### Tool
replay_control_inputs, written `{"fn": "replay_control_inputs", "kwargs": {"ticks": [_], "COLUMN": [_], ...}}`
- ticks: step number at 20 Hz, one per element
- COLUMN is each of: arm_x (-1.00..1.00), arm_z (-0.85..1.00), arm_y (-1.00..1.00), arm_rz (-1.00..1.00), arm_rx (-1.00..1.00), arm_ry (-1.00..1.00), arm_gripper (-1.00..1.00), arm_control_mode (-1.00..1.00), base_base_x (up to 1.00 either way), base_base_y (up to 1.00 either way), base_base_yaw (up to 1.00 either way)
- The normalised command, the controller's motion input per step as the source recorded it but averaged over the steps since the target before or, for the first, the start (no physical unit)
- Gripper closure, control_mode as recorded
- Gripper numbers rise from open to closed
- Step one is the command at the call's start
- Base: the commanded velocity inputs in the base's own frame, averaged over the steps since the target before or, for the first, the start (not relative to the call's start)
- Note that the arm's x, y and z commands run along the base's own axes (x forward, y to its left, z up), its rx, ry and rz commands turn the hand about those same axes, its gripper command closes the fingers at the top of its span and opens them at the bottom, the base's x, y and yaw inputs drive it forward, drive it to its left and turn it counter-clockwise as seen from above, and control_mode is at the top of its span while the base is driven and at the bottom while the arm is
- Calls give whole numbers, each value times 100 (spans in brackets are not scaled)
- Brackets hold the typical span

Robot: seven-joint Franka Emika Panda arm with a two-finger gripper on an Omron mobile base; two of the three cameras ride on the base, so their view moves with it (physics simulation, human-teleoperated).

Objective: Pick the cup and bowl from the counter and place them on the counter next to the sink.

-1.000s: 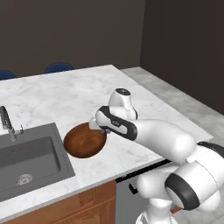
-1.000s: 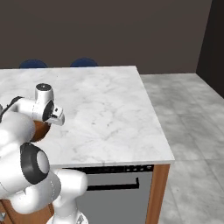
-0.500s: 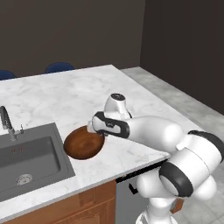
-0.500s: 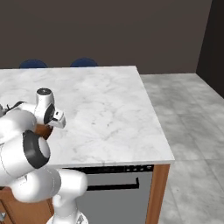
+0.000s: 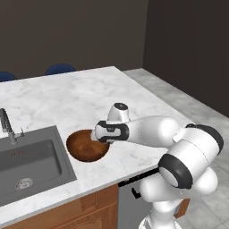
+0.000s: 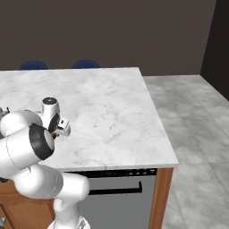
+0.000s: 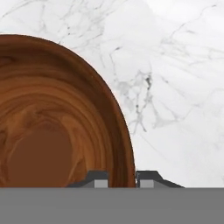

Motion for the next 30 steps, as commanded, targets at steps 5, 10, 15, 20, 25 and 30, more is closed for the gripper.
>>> {"fn": "replay_control_inputs", "kwargs": {"ticks": [5,10,15,20,25,30], "arm_x": [-1,0,-7,-33,-5,-2], "arm_z": [-5,0,3,38,65,68], "arm_y": [0,0,0,0,-1,-3], "arm_rz": [0,0,-1,-7,-3,0], "arm_rx": [0,0,0,-2,-8,-10], "arm_ry": [0,0,0,7,7,10], "arm_gripper": [100,-100,-100,-100,-100,-100], "arm_control_mode": [-100,-100,-100,-100,-100,-100], "base_base_x": [0,0,0,0,0,0], "base_base_y": [0,0,0,0,0,0], "base_base_yaw": [0,0,0,0,0,0]}}
